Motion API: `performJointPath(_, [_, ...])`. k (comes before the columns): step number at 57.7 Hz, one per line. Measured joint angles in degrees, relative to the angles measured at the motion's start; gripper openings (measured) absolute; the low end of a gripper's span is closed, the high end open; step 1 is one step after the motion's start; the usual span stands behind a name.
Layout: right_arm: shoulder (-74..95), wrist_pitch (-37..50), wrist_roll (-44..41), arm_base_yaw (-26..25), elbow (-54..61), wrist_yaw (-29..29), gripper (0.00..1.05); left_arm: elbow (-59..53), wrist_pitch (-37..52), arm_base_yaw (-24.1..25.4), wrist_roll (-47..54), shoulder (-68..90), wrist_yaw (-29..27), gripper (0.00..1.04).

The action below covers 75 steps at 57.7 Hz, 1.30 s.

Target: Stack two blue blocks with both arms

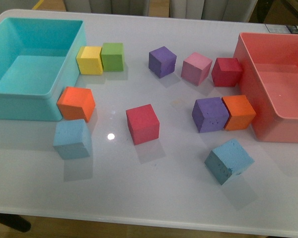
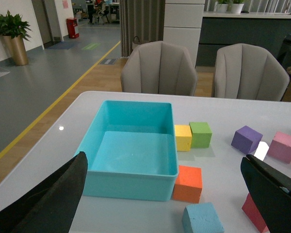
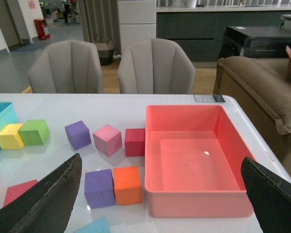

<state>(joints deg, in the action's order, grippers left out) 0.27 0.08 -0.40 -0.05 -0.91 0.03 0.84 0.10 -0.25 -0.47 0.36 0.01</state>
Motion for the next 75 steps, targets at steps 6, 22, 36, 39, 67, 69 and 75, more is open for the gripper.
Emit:
performJointPath(6, [0.00,0.00,0.00,0.00,0.02,0.00,0.96,0.00,0.00,0.02,0.00,0.00,0.00,0.96])
performJointPath(22, [0.00,0.00,0.00,0.00,0.00,0.00,0.96,0.00,0.00,0.00,0.00,0.00,0.00,0.96])
performJointPath(36, [0.00,0.00,0.00,0.00,0.00,-0.02,0.96,0.00,0.00,0.00,0.00,0.00,0.00,0.96])
performJointPath(39, [0.00,0.00,0.00,0.00,0.00,-0.02,0.96,-0.02,0.00,0.00,0.00,0.00,0.00,0.96])
performJointPath(67, [62.84,16.79,-23.69,-1.92,-15.21,-17.57,0.96,0.00,-0.02,0.00,0.02,0.00,-0.02,0.96])
performJointPath(69, [67.41,18.95,-24.09,-0.50,-16.39,-17.20,0.96,0.00,-0.02,0.00,0.02,0.00,0.00,0.96])
performJointPath(75, [81.20,23.39,-24.92,4.20,-19.78,-16.28,0.96,0.00,-0.02,0.00,0.00,0.00,0.00,0.96])
